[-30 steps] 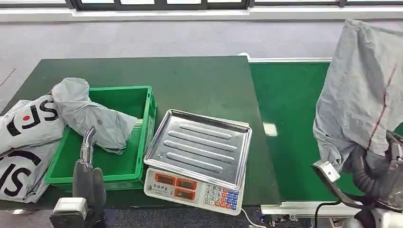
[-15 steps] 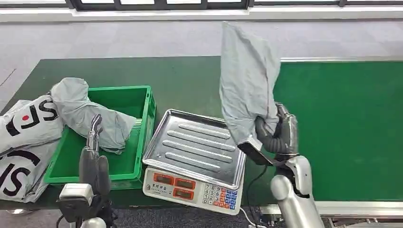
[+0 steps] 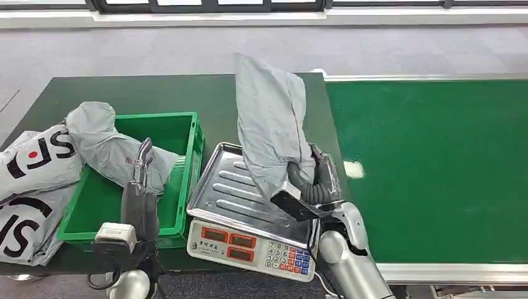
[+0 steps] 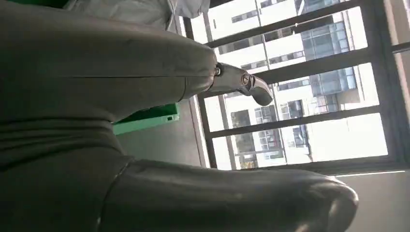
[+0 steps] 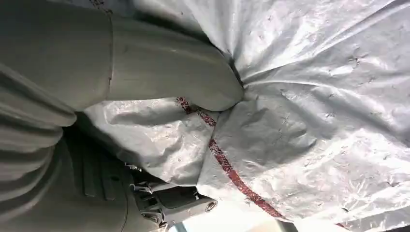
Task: Moved the parcel from conveyor to table for the left to box.
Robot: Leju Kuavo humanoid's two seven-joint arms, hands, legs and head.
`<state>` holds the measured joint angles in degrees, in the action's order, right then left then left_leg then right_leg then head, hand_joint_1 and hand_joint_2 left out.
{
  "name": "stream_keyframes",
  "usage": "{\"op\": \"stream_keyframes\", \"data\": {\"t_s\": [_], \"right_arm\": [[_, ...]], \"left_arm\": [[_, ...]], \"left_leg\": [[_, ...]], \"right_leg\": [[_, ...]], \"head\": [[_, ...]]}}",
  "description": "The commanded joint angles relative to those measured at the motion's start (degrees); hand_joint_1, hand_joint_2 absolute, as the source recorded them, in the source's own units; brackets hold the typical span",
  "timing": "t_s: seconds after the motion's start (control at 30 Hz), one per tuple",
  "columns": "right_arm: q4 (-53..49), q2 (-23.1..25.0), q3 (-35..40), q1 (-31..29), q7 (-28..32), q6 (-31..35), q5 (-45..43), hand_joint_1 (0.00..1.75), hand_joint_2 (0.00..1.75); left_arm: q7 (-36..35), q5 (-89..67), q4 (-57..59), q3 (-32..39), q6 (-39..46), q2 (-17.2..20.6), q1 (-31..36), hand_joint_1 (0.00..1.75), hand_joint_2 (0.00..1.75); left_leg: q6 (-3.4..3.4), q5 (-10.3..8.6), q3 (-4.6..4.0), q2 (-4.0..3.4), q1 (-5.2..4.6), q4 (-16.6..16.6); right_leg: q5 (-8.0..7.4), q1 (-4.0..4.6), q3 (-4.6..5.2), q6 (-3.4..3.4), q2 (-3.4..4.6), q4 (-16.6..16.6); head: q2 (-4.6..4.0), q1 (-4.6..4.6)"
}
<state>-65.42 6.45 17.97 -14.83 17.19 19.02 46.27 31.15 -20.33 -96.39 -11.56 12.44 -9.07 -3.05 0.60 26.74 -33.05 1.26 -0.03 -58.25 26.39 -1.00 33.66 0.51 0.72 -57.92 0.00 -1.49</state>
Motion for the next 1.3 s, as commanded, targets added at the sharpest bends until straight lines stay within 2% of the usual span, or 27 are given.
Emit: {"op": "stream_keyframes", "data": {"t_s": [0.03, 0.3, 0.33, 0.37, 0.5, 0.53, 0.83, 1.0, 1.2, 1.23, 1.3], "right_arm": [[3.6, 0.5, 5.5, -1.4, -5.3, -8.9, 1.3, 1.75, 1.75], [5.4, 1.0, 5.7, -2.0, -4.9, -9.9, 0.8, 1.75, 1.75], [6.4, 1.0, 6.1, -2.5, -5.3, -10.7, 0.8, 0.44, 1.75], [6.4, 1.0, 6.1, -2.5, -5.3, -10.7, 0.8, 0.00, 1.75], [4.4, 0.6, 5.6, -1.8, -4.7, -10.0, 0.0, 0.00, 1.75], [3.6, 0.3, 5.4, -1.5, -4.5, -10.1, -0.2, 0.00, 0.00], [1.4, -0.6, 4.9, -0.7, -3.8, -10.7, -1.1, 0.00, 0.00], [-2.5, -1.9, 5.0, 0.9, -2.5, -11.8, -2.8, 0.00, 0.00], [-9.1, -3.4, 5.2, 4.3, -3.6, -12.2, -3.7, 0.00, 0.00], [-10.9, -3.8, 5.3, 5.1, -3.7, -12.2, -3.8, 0.00, 1.75], [-14.1, -4.1, 5.1, 6.9, -2.8, -12.0, -5.0, 0.00, 1.75]], "left_arm": [[-1.7, -0.4, 1.2, -1.6, -0.7, 0.6, 0.3, 0.00, 0.00], [-2.1, -0.5, 0.5, -2.0, -0.8, 0.3, -0.2, 0.00, 0.00], [-2.2, -0.6, 0.1, -2.1, -0.6, 0.3, -0.5, 0.00, 0.00], [-2.2, -0.6, 0.1, -2.1, -0.6, 0.3, -0.5, 0.00, 0.00], [-2.6, -0.9, -1.3, -2.2, -0.2, 0.2, -1.7, 0.00, 0.00], [-2.6, -1.0, -1.4, -2.2, -0.2, 0.2, -1.9, 0.00, 0.00], [-2.6, -1.0, -1.2, -2.1, 0.0, 0.3, -1.9, 0.00, 0.00], [-2.5, -0.8, -1.4, -2.0, 0.3, 0.7, -2.4, 0.00, 0.00], [-2.5, -0.1, -1.5, -2.2, 0.5, 0.5, -2.4, 0.00, 0.00], [-3.1, 0.6, -1.5, -2.0, 0.6, 0.3, -2.4, 0.00, 0.00], [-3.6, 2.3, -1.7, -2.0, 0.6, 0.0, -2.1, 0.00, 0.00]], "left_leg": [[0.02, -0.01, 0.07, -0.15, 0.06, 0.1], [0.02, -0.02, -0.01, -0.11, 0.05, 0.1], [0.04, -0.04, 0.00, -0.16, 0.05, 0.1], [0.03, -0.01, -0.04, -0.13, 0.03, 0.1], [0.05, -0.03, -0.01, -0.17, 0.06, 0.1], [0.03, 0.00, -0.03, -0.11, 0.02, 0.1], [0.01, -0.01, -0.05, -0.03, 0.02, 0.0], [0.03, -0.07, -0.02, -0.02, 0.04, 0.1], [0.01, -0.01, -0.08, 0.04, 0.02, 0.0], [0.02, -0.03, -0.05, 0.04, 0.04, 0.1], [0.01, -0.02, -0.06, 0.03, 0.03, 0.1]], "right_leg": [[-0.04, 0.08, -0.10, -0.06, -0.03, 0.2], [-0.05, 0.06, -0.05, -0.05, -0.01, 0.1], [-0.08, 0.06, -0.05, -0.07, 0.00, 0.2], [-0.04, 0.04, 0.00, -0.05, 0.02, 0.1], [-0.07, 0.08, -0.04, -0.08, -0.01, 0.1], [-0.03, 0.04, 0.00, -0.05, 0.01, 0.1], [-0.01, 0.03, 0.00, -0.03, -0.07, 0.1], [-0.05, 0.06, -0.06, -0.07, -0.16, 0.2], [0.01, 0.03, 0.02, -0.03, -0.15, 0.1], [0.00, 0.06, -0.04, -0.05, -0.20, 0.1], [0.00, 0.04, -0.02, -0.04, -0.17, 0.1]], "head": [[0.00, -0.02], [0.00, -0.02], [0.00, -0.02], [0.00, -0.02], [0.00, -0.02], [0.00, -0.02], [0.00, -0.02], [0.00, 0.00], [0.00, 0.00], [0.00, -0.02], [0.00, -0.02]]}}
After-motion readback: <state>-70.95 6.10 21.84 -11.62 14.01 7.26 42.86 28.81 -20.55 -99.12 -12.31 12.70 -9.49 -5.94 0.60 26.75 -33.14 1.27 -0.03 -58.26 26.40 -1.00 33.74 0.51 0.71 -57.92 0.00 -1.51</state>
